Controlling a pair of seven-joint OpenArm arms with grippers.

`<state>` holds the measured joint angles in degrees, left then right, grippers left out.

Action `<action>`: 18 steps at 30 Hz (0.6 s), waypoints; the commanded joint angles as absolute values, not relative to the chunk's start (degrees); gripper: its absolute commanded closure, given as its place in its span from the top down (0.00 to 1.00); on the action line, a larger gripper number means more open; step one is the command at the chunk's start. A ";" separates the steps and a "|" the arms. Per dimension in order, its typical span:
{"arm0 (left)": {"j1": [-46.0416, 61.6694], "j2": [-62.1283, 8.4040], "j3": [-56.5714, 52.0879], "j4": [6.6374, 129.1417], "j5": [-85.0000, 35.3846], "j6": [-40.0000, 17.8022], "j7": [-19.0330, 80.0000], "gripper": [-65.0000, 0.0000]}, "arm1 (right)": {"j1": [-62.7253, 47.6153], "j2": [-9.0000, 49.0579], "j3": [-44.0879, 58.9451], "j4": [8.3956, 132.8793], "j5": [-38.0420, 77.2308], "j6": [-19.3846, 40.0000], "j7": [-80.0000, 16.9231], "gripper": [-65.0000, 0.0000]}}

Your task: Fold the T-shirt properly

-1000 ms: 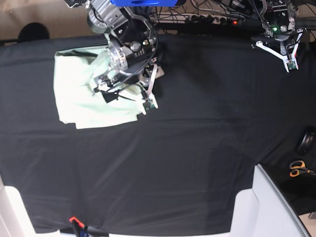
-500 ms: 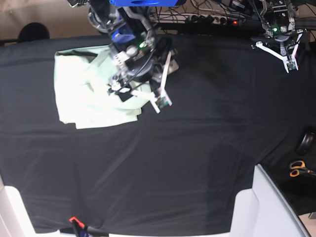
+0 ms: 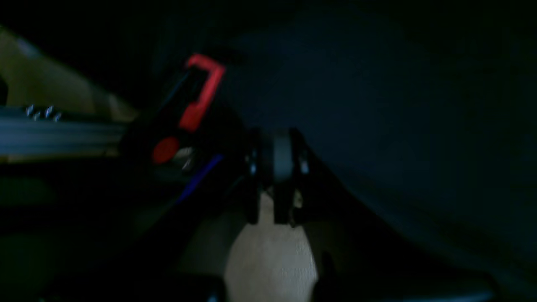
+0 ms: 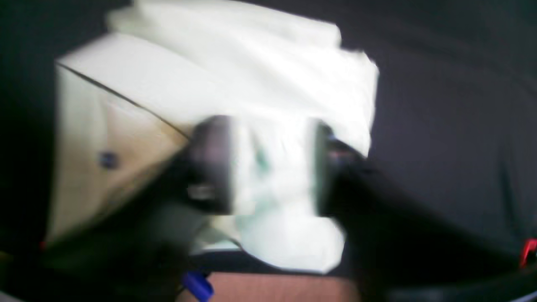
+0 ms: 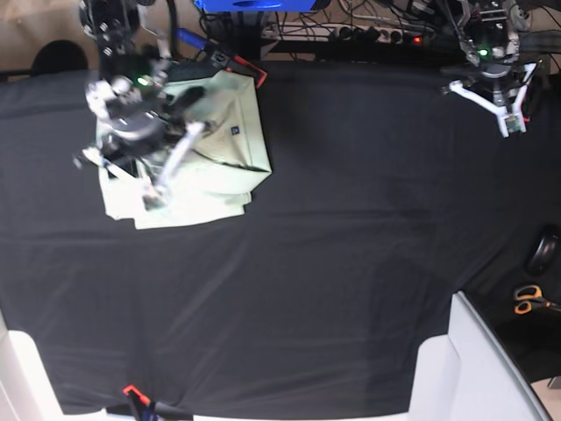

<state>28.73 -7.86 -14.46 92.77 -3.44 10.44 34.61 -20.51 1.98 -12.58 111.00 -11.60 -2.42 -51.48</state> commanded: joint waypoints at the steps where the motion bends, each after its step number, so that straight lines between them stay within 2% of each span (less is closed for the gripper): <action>1: 28.62 -8.40 -13.76 94.11 -3.03 10.68 33.27 0.08 | -20.97 1.71 -9.98 112.13 -11.82 -2.68 -48.75 0.09; 2: 28.62 -8.40 -12.70 94.46 -3.03 10.68 33.10 0.08 | -22.11 1.19 -7.52 112.04 -11.82 -2.51 -47.78 0.00; 3: 28.53 -8.40 -11.38 94.99 -3.03 10.68 33.10 0.08 | -23.16 0.48 -5.23 112.04 -11.82 -2.42 -46.99 0.00; 4: 28.44 -8.40 -10.33 95.43 -3.03 10.68 33.10 0.08 | -24.04 -0.13 -3.56 111.96 -11.82 -2.33 -46.46 0.05; 7: 27.21 -8.40 -7.87 95.96 -2.59 10.68 33.27 0.08 | -25.80 -1.27 -1.45 111.78 -11.82 -2.24 -45.14 0.00; 14: 25.36 -8.40 -3.21 97.19 -3.12 10.51 33.19 0.08 | -27.47 -2.07 -1.19 110.64 -11.82 -2.24 -44.70 0.00; 18: 24.48 -8.13 1.19 101.14 -5.32 2.42 33.63 0.09 | -27.12 -2.07 -1.19 110.55 -11.82 -2.24 -44.70 0.00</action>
